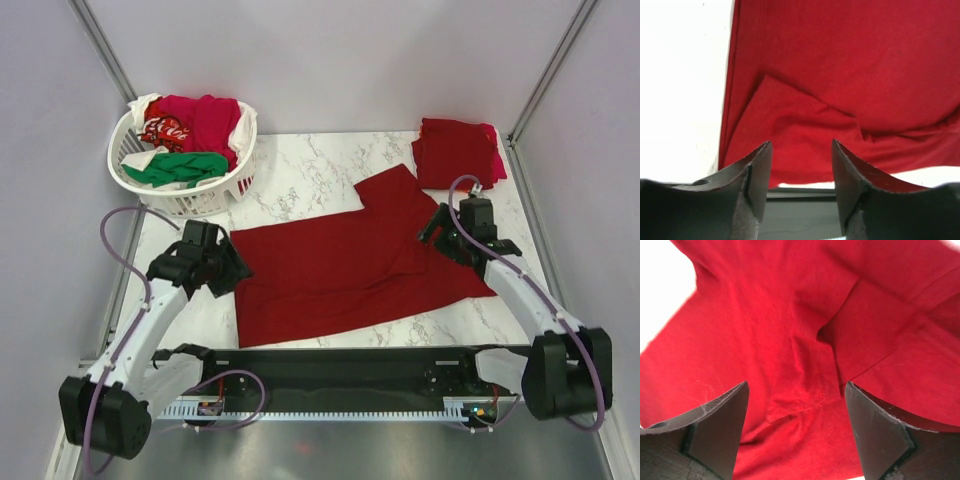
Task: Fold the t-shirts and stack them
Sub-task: Fold the tshirt
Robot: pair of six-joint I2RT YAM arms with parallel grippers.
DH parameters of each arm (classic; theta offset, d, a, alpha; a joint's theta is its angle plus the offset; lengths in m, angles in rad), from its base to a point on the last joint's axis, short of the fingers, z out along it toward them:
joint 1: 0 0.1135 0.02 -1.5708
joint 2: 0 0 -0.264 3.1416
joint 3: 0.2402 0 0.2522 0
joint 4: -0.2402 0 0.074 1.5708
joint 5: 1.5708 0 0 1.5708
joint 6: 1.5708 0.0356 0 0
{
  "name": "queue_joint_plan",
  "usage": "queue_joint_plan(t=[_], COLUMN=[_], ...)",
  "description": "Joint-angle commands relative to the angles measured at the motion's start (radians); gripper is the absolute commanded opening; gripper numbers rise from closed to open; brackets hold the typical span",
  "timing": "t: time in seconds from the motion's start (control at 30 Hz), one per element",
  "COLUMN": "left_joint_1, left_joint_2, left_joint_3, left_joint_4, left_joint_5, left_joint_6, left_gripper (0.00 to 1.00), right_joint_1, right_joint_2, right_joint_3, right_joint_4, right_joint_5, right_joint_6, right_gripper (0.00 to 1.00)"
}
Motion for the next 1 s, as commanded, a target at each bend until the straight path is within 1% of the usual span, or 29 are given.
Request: queue_joint_plan(t=[0.0,0.1,0.2,0.4,0.5,0.53,0.6,0.63,0.73,0.8,0.9,0.93,0.97], left_joint_1=[-0.015,-0.03,-0.041,-0.05,-0.064,-0.068,-0.087,-0.094,-0.107,-0.113,-0.118,-0.118,-0.118], left_joint_2=[0.086,0.132,0.158,0.135,0.128,0.127,0.123,0.12,0.106,0.098,0.088,0.085,0.078], left_joint_3=[-0.037,-0.076,-0.103,-0.165,-0.188,-0.197,-0.231,-0.248,-0.306,-0.338,-0.36,-0.361,-0.363], left_joint_4=[0.14,0.205,0.238,0.271,0.3,0.307,0.332,0.364,0.419,0.432,0.446,0.446,0.444], left_joint_5=[-0.009,-0.016,-0.019,-0.029,-0.036,-0.039,-0.055,-0.055,-0.056,-0.057,-0.055,-0.055,-0.055], left_joint_6=[0.07,0.063,0.063,0.06,0.051,0.047,0.034,0.028,0.005,-0.011,-0.011,-0.009,-0.009], left_gripper=[0.57,0.52,0.51,0.49,0.47,0.46,0.43,0.42,0.39,0.38,0.37,0.37,0.37], right_joint_1=[0.052,0.078,0.089,0.106,0.109,0.109,0.109,0.11,0.109,0.109,0.109,0.109,0.11], right_joint_2=[0.112,0.155,0.17,0.173,0.199,0.206,0.227,0.233,0.258,0.275,0.278,0.273,0.27], right_joint_3=[0.045,0.047,0.03,-0.046,-0.079,-0.083,-0.099,-0.103,-0.111,-0.105,-0.099,-0.097,-0.093], right_joint_4=[0.028,0.044,0.045,0.056,0.093,0.108,0.125,0.142,0.162,0.165,0.162,0.157,0.151], right_joint_5=[0.013,0.023,0.072,0.089,0.07,0.059,0.051,0.046,0.049,0.051,0.051,0.053,0.056], right_joint_6=[-0.042,-0.039,-0.037,-0.022,-0.021,-0.019,-0.011,-0.008,-0.005,-0.008,-0.011,-0.013,-0.014], right_gripper=[0.85,0.82,0.82,0.81,0.73,0.67,0.61,0.55,0.44,0.42,0.35,0.3,0.28])
